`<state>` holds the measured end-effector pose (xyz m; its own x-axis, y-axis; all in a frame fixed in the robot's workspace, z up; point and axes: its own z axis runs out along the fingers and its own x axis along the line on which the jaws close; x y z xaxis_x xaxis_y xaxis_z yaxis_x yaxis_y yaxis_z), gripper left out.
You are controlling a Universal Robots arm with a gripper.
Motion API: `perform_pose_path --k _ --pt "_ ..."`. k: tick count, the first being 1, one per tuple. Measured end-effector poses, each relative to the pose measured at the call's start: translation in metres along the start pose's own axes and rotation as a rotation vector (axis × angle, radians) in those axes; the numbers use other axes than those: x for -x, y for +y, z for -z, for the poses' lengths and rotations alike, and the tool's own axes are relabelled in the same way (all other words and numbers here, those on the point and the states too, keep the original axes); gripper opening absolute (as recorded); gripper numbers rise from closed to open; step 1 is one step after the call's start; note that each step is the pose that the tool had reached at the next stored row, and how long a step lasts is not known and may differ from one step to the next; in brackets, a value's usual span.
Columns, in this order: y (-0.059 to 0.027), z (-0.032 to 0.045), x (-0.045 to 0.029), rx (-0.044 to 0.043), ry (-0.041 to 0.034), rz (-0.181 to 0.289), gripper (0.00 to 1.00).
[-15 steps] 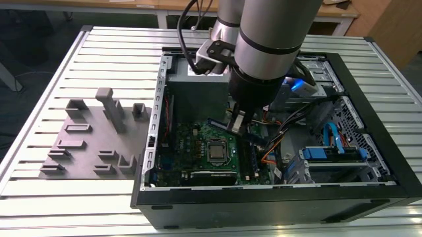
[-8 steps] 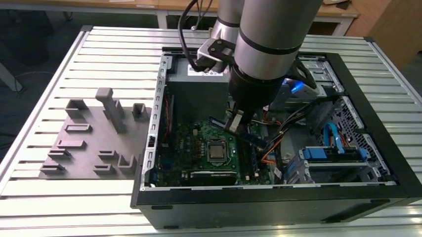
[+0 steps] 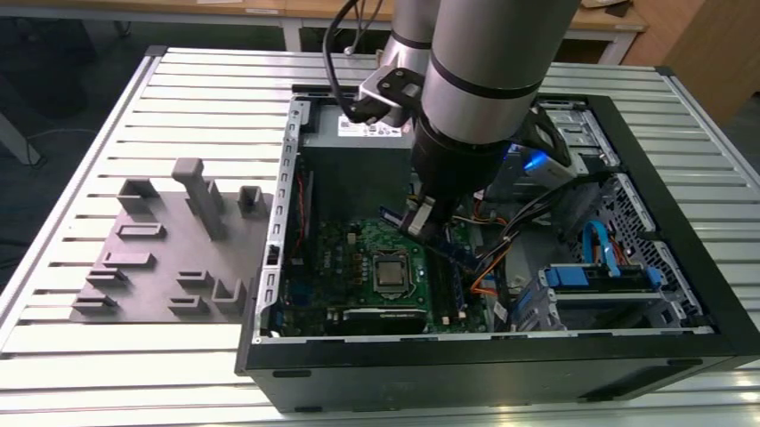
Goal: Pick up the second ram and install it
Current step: 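Insert the second ram into the second slot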
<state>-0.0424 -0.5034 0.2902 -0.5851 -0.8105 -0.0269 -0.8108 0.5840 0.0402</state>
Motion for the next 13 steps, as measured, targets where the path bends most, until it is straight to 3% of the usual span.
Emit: perform_pose_path --k 13 --pt "0.0000 -0.0003 0.0000 -0.0036 -0.0050 -0.130 0.14"
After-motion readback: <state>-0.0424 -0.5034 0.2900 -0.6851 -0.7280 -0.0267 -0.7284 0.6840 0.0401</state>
